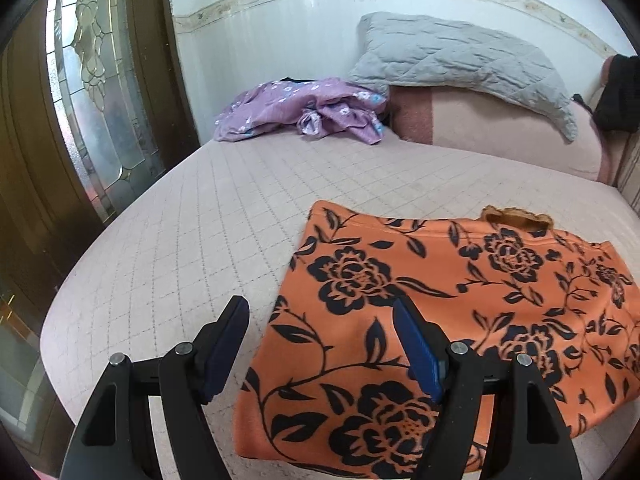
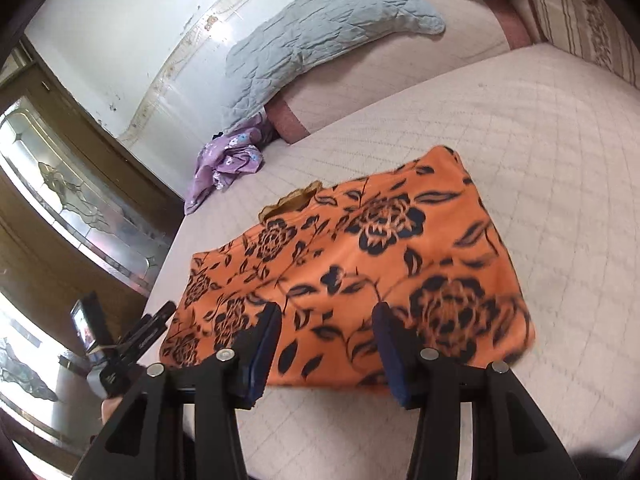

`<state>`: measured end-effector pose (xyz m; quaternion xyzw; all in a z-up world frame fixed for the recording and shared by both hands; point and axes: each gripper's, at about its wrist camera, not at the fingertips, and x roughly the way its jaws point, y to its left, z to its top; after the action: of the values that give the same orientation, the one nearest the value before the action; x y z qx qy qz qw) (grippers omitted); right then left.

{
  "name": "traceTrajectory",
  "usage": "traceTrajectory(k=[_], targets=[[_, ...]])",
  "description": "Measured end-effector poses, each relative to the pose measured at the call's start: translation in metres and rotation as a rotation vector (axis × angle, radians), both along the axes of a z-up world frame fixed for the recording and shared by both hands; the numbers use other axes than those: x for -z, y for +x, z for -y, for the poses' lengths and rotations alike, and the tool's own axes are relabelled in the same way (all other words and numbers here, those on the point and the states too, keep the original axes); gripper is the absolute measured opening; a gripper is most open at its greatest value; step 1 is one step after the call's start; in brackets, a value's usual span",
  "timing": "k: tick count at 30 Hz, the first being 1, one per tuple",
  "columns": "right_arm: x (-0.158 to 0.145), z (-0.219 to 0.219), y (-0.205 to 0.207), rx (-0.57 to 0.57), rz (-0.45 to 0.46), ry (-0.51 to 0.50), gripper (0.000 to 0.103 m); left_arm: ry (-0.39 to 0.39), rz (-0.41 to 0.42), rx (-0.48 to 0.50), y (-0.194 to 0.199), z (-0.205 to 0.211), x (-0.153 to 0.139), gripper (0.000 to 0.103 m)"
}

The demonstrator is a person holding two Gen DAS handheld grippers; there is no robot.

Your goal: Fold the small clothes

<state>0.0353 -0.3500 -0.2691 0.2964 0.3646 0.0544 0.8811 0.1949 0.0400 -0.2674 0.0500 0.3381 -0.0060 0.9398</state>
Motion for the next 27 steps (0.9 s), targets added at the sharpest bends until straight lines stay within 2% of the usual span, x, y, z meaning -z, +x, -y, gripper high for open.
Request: traceTrajectory(k=[6, 15, 21, 27], targets=[[0.012, -0.008, -0.017, -0.015, -0.03, 0.056, 0.053, -0.009, 0.012, 0.018, -0.007, 0.004, -0.003, 0.075], [0.015, -0.015, -0.012, -0.051, 0.006, 0.107, 0.053, -0.053, 0.01, 0.013, -0.008, -0.003, -0.008, 0.075], [0.014, -0.017, -0.008, -0.052, 0.017, 0.101, 0.053, -0.072, 0.002, 0.031, -0.01, 0.0, -0.009, 0.075], [0.015, -0.016, -0.006, -0.038, 0.02, 0.103, 0.058, -0.082, -0.008, 0.037, -0.011, 0.002, -0.008, 0.079]])
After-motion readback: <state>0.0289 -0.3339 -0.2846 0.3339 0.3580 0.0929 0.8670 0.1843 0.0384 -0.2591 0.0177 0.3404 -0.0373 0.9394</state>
